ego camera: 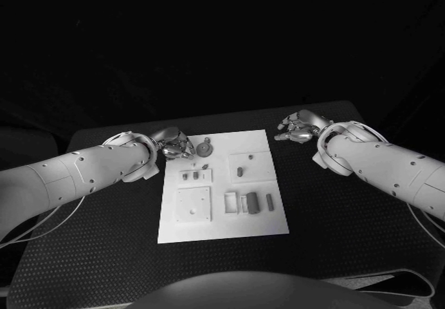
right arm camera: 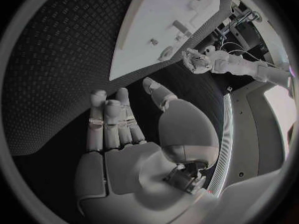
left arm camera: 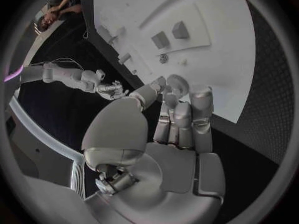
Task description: Assemble the parts on the task board
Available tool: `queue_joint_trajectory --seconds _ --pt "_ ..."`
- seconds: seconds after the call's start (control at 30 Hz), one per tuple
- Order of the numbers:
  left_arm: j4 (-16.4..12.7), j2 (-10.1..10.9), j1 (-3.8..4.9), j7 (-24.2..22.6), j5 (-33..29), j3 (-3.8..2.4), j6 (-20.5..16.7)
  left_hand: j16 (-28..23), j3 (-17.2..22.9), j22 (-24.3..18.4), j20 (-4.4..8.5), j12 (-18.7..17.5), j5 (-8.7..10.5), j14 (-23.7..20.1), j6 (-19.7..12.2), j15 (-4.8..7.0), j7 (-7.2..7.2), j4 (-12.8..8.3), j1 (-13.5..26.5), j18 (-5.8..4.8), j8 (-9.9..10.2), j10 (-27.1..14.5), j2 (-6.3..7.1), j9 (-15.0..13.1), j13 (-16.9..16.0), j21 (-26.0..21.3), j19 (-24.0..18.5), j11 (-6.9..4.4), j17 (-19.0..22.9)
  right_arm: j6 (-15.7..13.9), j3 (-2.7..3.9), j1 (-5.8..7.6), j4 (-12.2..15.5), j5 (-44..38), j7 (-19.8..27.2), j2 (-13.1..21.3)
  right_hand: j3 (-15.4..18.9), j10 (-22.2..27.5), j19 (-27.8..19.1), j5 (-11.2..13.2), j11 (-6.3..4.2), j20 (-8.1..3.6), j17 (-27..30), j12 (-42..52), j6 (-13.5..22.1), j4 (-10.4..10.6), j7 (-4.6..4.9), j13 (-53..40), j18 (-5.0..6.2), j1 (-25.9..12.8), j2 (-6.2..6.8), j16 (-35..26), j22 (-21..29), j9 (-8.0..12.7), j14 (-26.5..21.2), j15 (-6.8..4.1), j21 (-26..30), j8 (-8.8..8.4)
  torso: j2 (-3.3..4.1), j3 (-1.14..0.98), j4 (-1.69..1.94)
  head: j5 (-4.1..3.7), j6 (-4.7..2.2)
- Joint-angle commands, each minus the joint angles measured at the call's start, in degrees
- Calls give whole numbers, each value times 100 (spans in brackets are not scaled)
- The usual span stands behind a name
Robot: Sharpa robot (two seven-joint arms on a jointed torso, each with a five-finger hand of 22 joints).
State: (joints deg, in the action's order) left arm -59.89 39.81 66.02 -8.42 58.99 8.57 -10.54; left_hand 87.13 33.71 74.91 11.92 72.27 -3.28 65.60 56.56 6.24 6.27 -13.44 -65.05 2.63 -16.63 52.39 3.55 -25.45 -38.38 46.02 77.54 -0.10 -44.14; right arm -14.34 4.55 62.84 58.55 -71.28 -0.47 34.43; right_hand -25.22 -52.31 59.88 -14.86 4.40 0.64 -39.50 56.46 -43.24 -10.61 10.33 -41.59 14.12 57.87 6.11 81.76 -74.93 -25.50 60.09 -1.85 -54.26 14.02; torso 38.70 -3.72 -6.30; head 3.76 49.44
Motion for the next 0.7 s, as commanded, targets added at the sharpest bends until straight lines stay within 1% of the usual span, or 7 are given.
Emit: queue_joint_trajectory --seconds 0.03,0.17,0.33,0.57,0.6,0.63,0.7 --pt "28 22 1 -122 -45 -4 -73 31 -25 104 1 23 18 27 -37 0 23 -24 44 672 32 19 15 8 -8 21 6 15 -10 37 0 -2 9 -40 45 3 8 46 -15 4 -3 -35 7 34 2 5 52 8 88 -40 6 -23 -91 10 -41 -4 40 27 1 -6 -2 29 -1" --pt "55 46 0 -129 -24 -3 -82 31 -25 104 0 23 18 28 -38 0 24 -29 42 673 32 20 17 9 -8 21 6 15 -10 37 0 -2 11 -40 44 6 8 46 -15 4 -3 -35 7 34 2 5 52 8 88 -40 6 -23 -91 10 -41 -4 40 27 0 -7 -4 45 -3" --pt "77 47 0 -148 -6 -1 -101 31 -24 103 -1 25 18 29 -41 -1 24 -41 36 676 33 20 20 10 -8 21 7 16 -11 38 0 -2 18 -40 44 7 8 46 -15 4 -3 -35 8 34 3 4 52 8 88 -40 6 -23 -91 10 -41 -4 40 27 1 -14 -6 52 -2" --pt "44 7 0 -238 242 -1 -238 8 -21 95 -12 0 17 16 -61 -9 33 -83 24 680 44 -5 56 16 6 7 -10 25 -3 38 0 -2 15 -40 44 7 7 46 -15 4 -3 -35 8 34 3 4 52 8 88 -39 6 -23 -91 11 -42 -4 40 27 1 -22 -14 61 -4" --pt "41 -4 0 -253 264 -1 -257 -9 -10 90 -20 -105 17 10 -80 -20 44 -105 17 683 53 -74 73 20 66 -4 -19 38 4 41 0 -2 15 -40 45 6 7 46 -15 4 -3 -35 8 34 3 3 52 8 88 -39 6 -23 -91 11 -42 -4 40 27 1 -22 -14 60 -6" --pt "40 -22 0 -249 264 -1 -292 -28 9 83 -37 -351 14 8 -100 -44 62 -134 15 692 61 -181 106 24 219 -18 -26 58 12 42 0 -2 15 -40 45 5 6 46 -15 4 -3 -36 8 35 3 3 52 8 88 -38 6 -23 -91 11 -42 -4 40 28 1 -23 -15 58 -5" --pt "41 -43 0 -215 264 -1 -345 -51 17 78 -54 -540 17 -6 -84 -54 72 -153 22 698 48 -224 140 18 345 -35 -42 73 21 43 0 -2 17 -40 45 5 6 46 -15 4 -3 -36 8 35 2 3 52 9 88 -38 6 -23 -91 11 -42 -4 40 28 1 -24 -15 56 -5"
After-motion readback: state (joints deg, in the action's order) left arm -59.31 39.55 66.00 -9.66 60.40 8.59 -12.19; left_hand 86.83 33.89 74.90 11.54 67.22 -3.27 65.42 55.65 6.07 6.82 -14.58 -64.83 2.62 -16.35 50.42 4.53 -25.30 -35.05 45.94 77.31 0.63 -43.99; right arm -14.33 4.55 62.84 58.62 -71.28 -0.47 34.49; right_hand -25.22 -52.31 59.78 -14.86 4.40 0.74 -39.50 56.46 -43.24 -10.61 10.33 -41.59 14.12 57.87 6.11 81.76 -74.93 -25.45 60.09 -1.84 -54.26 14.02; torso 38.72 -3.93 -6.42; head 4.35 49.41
